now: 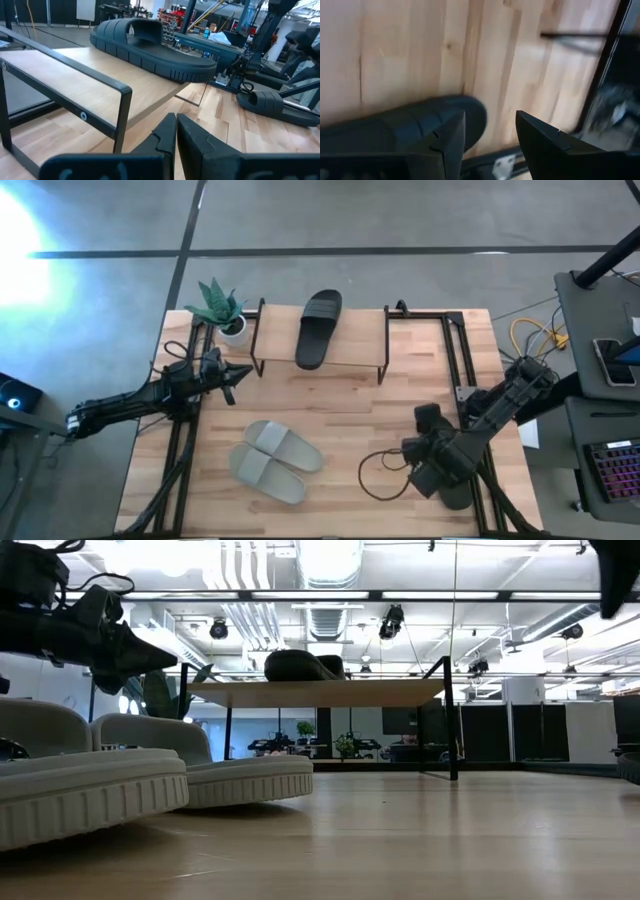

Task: Pick and place slides into the shelf
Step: Put the black slipper on the shelf

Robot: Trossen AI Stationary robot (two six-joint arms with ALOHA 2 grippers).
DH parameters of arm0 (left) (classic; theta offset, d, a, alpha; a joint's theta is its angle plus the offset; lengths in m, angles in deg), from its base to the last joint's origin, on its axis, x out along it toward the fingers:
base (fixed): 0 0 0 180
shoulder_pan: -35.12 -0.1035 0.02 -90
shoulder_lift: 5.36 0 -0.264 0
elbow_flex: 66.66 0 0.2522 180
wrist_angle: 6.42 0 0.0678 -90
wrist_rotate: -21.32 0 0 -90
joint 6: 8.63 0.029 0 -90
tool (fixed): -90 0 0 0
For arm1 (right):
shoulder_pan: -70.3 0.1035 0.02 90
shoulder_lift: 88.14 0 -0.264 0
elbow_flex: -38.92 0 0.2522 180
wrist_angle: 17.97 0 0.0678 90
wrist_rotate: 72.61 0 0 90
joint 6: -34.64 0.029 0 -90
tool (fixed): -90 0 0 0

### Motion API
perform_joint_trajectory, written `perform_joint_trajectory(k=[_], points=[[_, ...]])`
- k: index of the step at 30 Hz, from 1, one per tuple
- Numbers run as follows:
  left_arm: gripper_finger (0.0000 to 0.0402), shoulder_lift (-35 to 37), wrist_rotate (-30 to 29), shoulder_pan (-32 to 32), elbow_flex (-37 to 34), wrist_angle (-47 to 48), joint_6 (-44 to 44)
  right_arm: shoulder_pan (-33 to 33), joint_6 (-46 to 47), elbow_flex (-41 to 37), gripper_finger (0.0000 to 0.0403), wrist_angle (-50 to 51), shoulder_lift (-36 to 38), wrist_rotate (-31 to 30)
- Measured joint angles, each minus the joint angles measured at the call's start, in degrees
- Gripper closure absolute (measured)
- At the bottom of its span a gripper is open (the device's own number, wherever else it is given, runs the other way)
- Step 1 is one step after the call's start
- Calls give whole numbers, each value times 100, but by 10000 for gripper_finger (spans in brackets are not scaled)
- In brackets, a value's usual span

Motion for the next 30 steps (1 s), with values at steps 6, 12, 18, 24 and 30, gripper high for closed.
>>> perform_joint_trajectory(k=[6, 12, 18, 24, 30], points=[[402, 2, 2, 2, 0, 0, 0, 347, 1664, -342, 236, 10, 202, 740], [402, -3, 1, 0, 0, -4, 1, 1092, 1914, -464, 236, -15, 219, 1217], [402, -2, 2, 0, 0, -3, 2, 1544, 2499, -545, 236, -165, 219, 1184], [402, 4, 2, 2, 0, -5, 2, 1737, 2928, -1128, 236, -911, 214, 1267], [402, 4, 1, 0, 0, -7, 0, 1735, 2981, -1568, 236, -1219, 214, 1310]])
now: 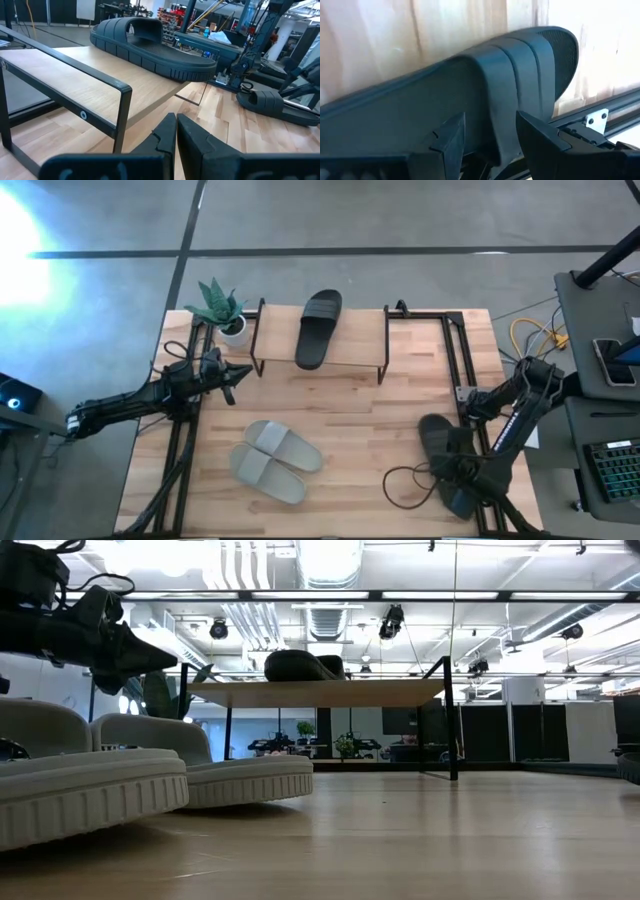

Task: Pick and place slides into the shelf
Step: Put the black slipper on the shelf

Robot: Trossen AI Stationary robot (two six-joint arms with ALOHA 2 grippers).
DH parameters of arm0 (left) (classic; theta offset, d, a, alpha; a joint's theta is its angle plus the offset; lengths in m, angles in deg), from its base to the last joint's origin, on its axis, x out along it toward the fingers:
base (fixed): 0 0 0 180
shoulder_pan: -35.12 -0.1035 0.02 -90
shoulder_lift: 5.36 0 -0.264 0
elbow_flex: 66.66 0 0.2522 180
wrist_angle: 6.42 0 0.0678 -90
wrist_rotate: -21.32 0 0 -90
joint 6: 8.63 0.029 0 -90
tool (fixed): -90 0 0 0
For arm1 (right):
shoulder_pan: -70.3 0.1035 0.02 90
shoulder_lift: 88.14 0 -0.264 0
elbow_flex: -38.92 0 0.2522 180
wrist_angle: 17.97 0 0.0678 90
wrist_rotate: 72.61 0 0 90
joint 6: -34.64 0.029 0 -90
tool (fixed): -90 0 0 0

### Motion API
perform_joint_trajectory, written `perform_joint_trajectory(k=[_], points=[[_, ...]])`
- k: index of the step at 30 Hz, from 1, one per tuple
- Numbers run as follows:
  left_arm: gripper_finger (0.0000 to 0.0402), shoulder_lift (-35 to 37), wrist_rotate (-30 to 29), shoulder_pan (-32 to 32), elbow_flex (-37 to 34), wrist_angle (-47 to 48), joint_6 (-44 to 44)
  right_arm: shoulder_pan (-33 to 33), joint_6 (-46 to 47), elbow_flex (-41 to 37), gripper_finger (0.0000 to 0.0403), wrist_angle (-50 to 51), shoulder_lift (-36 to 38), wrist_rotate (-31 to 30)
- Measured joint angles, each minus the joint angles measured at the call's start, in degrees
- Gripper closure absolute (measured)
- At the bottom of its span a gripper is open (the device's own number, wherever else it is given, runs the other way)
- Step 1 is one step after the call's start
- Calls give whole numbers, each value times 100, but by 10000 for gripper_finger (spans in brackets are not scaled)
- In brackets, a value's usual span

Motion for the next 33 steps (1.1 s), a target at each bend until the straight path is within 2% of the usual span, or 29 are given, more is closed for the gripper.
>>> perform_joint_trajectory(k=[11, 20, 24, 28, 33], points=[[402, -6, 1, 2, 0, 9, 2, -12, 31, -701, 236, -210, 0, -163], [402, -5, 1, 1, 0, 10, 1, -227, 352, -592, 237, -113, -4, -1268], [402, -4, 1, 1, 0, 11, 1, -313, 357, -707, 242, -130, -7, -1418], [402, -8, 1, 2, 0, 6, 2, -430, 515, -856, 277, -117, -81, -1282], [402, -4, 1, 0, 0, 7, 1, -554, 734, -973, 358, -161, -309, -1232]])
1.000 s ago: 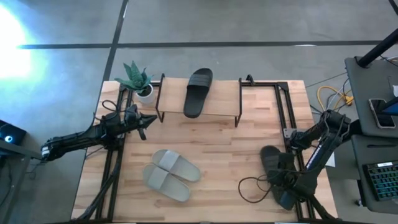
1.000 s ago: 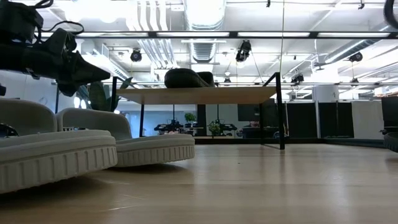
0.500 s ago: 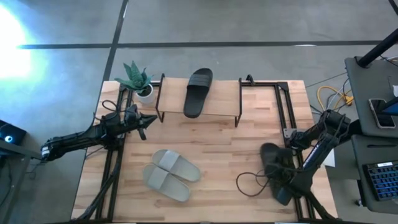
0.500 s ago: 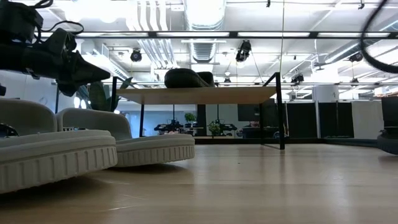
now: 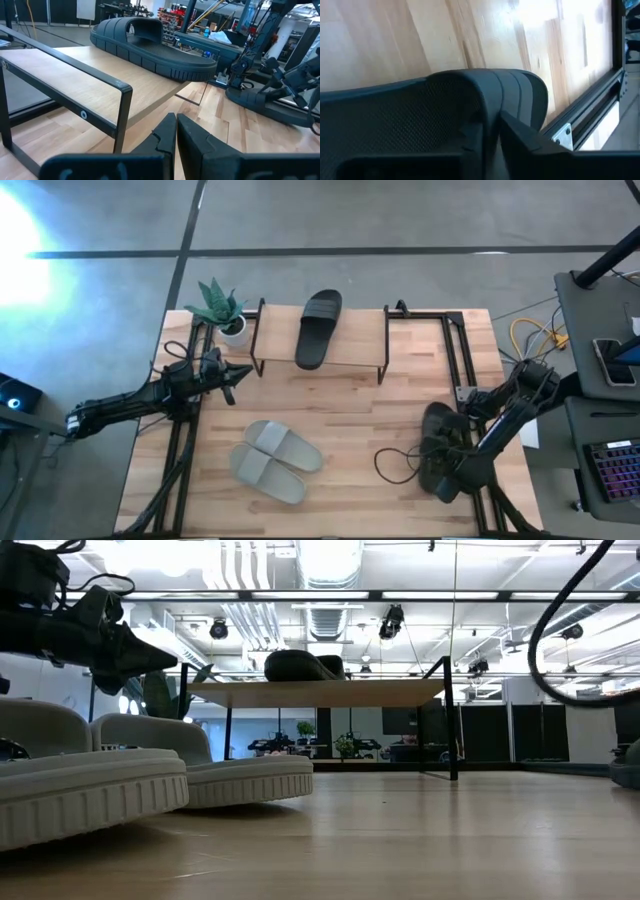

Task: Pick and place slides into the shelf
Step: Put the black slipper on the shelf

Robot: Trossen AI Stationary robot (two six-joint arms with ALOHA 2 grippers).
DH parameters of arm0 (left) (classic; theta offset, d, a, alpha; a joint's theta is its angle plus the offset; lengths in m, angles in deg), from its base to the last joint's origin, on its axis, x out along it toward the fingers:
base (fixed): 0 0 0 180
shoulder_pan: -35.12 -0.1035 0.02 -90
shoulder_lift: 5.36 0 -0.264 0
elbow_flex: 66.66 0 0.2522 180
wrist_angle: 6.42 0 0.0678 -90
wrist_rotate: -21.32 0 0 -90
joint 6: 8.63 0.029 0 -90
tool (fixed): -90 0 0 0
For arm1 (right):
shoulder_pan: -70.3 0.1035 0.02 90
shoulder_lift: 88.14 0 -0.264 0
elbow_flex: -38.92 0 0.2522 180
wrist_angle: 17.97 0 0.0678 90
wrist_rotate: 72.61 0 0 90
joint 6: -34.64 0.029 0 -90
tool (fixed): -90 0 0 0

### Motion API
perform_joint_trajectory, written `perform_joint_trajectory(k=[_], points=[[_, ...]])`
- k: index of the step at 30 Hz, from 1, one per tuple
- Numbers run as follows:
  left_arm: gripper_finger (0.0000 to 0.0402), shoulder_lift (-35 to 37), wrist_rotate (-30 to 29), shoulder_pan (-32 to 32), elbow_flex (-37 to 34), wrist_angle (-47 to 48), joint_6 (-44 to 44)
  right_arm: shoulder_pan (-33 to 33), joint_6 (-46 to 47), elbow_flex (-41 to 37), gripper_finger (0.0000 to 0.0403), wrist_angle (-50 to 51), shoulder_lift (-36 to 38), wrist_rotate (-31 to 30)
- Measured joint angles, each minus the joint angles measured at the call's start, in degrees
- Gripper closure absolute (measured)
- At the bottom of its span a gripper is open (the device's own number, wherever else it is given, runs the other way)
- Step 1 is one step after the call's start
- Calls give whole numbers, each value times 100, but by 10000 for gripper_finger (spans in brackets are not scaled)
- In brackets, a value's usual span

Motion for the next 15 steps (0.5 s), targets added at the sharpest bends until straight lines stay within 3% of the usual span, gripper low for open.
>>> perform_joint_trajectory(k=[2, 8, 12, 15], points=[[402, 2, 0, 2, 0, -7, -1, -22, 7, -44, 383, -39, -103, -6], [402, 4, 0, 2, 0, -4, 0, -300, 29, 424, 389, 165, -194, -287], [402, -4, -1, 0, 0, -7, -1, -621, -352, 1439, 389, 696, -189, -1569], [402, -5, 0, 1, -1, -18, 0, -940, -1257, 2308, 389, 816, -189, -2582]])
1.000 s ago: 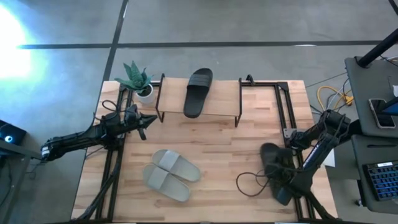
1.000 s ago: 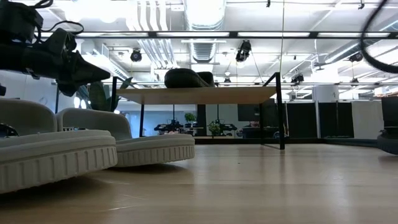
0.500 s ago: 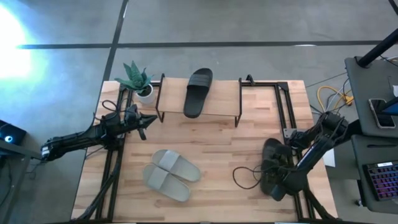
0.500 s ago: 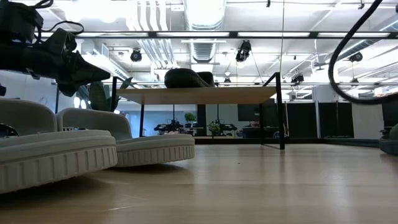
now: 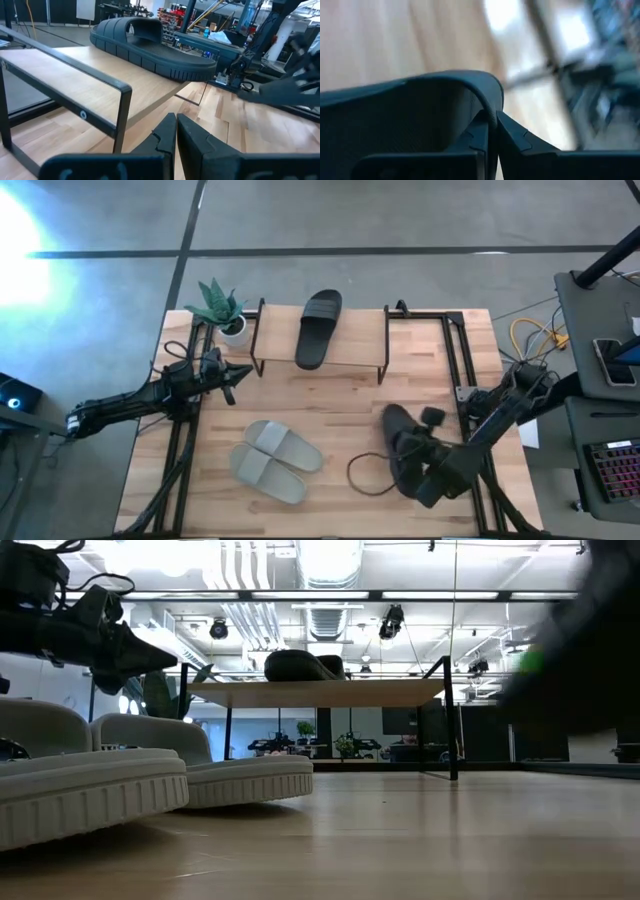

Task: Pick and place slides into the shelf
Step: Put the black slipper on the shelf

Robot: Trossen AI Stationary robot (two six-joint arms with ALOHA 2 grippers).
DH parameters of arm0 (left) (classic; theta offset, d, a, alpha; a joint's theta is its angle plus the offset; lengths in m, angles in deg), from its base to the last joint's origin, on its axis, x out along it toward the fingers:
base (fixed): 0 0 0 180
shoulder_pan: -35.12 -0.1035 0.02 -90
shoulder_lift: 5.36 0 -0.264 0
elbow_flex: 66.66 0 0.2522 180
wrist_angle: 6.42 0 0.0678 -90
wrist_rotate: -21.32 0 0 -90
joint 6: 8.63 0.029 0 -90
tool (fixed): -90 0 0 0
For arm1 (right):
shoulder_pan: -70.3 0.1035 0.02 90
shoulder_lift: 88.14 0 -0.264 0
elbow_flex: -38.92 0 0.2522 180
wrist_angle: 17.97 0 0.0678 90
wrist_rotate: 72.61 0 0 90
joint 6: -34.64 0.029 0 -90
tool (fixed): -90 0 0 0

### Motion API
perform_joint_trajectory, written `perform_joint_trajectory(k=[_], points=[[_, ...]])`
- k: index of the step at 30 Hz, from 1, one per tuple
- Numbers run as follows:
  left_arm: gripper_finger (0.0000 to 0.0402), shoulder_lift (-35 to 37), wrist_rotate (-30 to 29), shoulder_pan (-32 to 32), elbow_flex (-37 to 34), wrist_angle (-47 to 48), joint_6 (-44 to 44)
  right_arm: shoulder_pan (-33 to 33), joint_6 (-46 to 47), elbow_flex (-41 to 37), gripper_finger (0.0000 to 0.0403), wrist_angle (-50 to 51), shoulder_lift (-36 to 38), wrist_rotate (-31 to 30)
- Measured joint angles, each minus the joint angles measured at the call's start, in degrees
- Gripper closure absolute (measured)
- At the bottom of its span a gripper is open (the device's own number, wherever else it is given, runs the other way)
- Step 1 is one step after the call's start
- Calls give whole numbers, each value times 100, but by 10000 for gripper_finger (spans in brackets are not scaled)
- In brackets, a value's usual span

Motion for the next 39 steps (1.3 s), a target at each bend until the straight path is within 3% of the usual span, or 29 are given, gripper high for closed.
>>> perform_joint_trajectory(k=[4, 7, 14, 19, 22, 24, 28, 39], points=[[402, 1, 0, 1, -1, -4, 0, -585, -1423, 1054, 389, 9, 0, -1186], [402, 7, 0, 1, -1, 13, 0, -1253, -2142, 1651, 390, 28, 2, -1530], [402, 7, 0, -1, -1, 22, 1, -3262, -3930, 2071, 390, -500, 7, -1848], [402, 7, 0, 1, -1, 19, -1, -4534, -6275, 1721, 390, -2340, 7, -1818], [402, 5, -2, -1, -1, 22, -1, -5105, -7527, 1476, 390, -3623, 2, -1077], [402, 7, 0, 0, -1, 12, -1, -5377, -8178, 1344, 390, -4306, -58, -706], [402, 5, 0, 1, -1, 14, 0, -5711, -9122, 1290, 390, -4680, -322, -656], [402, 4, 0, -1, -1, 17, 0, -5815, -9942, 1297, 390, -5308, -948, -467]])
